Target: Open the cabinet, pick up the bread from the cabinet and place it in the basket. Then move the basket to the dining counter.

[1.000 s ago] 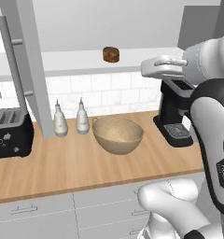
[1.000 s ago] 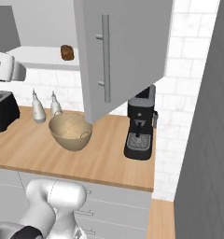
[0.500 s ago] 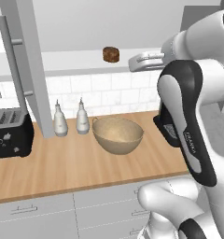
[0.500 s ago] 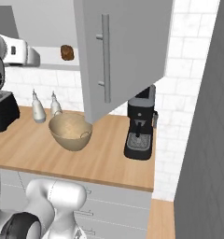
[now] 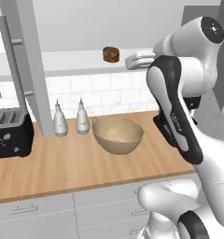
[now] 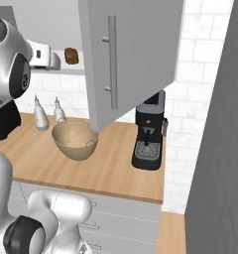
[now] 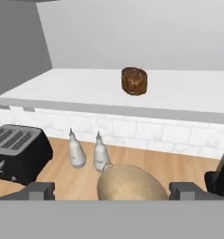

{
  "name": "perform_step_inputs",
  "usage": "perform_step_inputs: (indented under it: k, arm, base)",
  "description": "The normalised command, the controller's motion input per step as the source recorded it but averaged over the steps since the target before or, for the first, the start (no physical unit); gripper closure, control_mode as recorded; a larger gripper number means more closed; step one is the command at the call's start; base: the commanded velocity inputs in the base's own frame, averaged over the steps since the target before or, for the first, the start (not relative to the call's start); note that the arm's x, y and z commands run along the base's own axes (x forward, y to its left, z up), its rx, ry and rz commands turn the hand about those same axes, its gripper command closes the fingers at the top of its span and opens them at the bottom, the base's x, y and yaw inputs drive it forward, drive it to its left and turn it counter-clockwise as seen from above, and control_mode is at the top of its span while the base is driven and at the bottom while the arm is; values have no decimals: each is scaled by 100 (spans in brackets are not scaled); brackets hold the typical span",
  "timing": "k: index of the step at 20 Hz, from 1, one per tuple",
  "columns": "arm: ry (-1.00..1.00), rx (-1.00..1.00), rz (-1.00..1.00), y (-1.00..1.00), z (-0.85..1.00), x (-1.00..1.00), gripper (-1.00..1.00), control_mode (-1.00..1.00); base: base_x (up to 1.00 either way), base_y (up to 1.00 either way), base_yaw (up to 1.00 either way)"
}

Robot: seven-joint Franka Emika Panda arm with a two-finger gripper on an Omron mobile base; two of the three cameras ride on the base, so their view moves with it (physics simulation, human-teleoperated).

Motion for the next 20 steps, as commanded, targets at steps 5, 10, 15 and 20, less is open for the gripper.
perform_step_inputs:
  k: [5,10,15,20]
  arm:
    - [-1,0,0,-18,0,69,-100,-100]
    - [5,0,0,0,0,66,-100,-100]
    - [1,0,0,0,0,54,-100,-100]
    - [0,0,1,0,-1,48,-100,-100]
  base:
    - [0,0,0]
    - [0,0,0]
    - [0,0,0]
    - [0,0,0]
